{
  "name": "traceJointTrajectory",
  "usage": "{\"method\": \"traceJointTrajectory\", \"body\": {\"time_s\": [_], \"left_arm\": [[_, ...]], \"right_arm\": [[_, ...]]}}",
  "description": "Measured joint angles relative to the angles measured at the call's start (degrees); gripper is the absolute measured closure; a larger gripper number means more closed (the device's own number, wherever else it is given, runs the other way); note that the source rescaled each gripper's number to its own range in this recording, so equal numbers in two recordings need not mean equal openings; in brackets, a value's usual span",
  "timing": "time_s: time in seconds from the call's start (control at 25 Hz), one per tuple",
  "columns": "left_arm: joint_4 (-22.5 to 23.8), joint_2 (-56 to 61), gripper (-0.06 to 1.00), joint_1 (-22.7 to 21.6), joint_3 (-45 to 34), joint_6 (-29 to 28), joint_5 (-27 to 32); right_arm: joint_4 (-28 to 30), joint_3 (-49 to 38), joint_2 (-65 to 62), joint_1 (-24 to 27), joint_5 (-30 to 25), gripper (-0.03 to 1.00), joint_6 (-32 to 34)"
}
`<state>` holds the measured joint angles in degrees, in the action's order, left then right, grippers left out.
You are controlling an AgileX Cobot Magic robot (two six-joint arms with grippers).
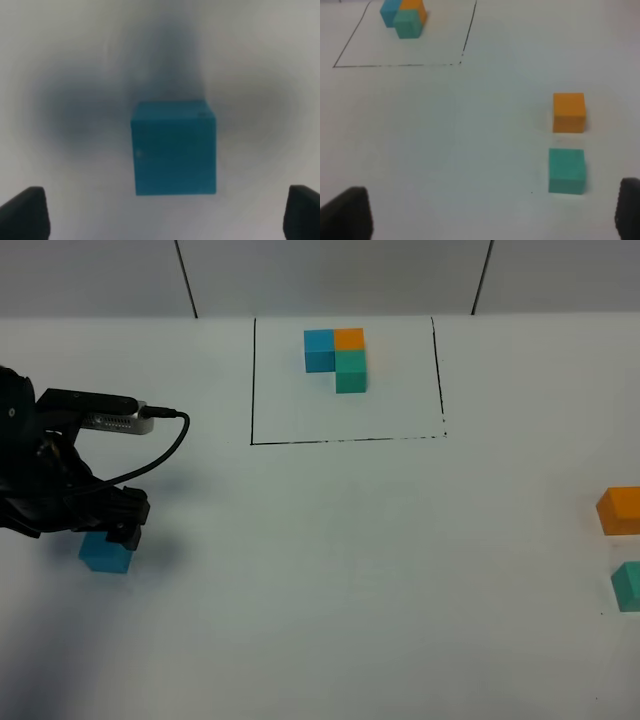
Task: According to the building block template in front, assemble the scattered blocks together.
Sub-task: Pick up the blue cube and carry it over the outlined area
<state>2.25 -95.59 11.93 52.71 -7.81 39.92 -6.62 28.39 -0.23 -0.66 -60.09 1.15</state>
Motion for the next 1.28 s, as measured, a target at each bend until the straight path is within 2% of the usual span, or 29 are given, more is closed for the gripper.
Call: {"method": "traceJointTrajectory", "body": {"time_s": [0.4,0.6,0.68,0.76,0.92,0.96,1.0,1.16,1.28], "left_arm": [[-1.46,-5.62,-0.04,-0.81,-0.92,-0.59,-3.87],[-2.61,-8.12,0.04,-0.81,-0.92,-1.05,-5.41],[-2.61,-8.20,0.12,-0.81,-0.92,-1.17,-5.47],[-2.61,-8.20,0.27,-0.81,-0.92,-1.17,-5.69],[-2.67,-8.24,0.72,-0.81,-0.92,-1.17,-5.57],[-2.68,-8.24,0.86,-0.81,-0.92,-1.17,-5.38],[-2.68,-8.24,0.94,-0.81,-0.92,-1.17,-5.18],[-2.73,-8.24,0.94,-0.81,-0.82,-0.78,-4.77],[-2.25,-8.24,0.94,-0.65,1.74,2.97,-1.83]], "right_arm": [[0.00,0.00,0.00,0.00,0.00,0.00,0.00],[0.00,0.00,0.00,0.00,0.00,0.00,0.00],[0.00,0.00,0.00,0.00,0.00,0.00,0.00],[0.00,0.00,0.00,0.00,0.00,0.00,0.00],[0.00,0.00,0.00,0.00,0.00,0.00,0.00],[0.00,0.00,0.00,0.00,0.00,0.00,0.00],[0.00,0.00,0.00,0.00,0.00,0.00,0.00],[0.00,0.00,0.00,0.00,0.00,0.00,0.00],[0.00,0.00,0.00,0.00,0.00,0.00,0.00]]}}
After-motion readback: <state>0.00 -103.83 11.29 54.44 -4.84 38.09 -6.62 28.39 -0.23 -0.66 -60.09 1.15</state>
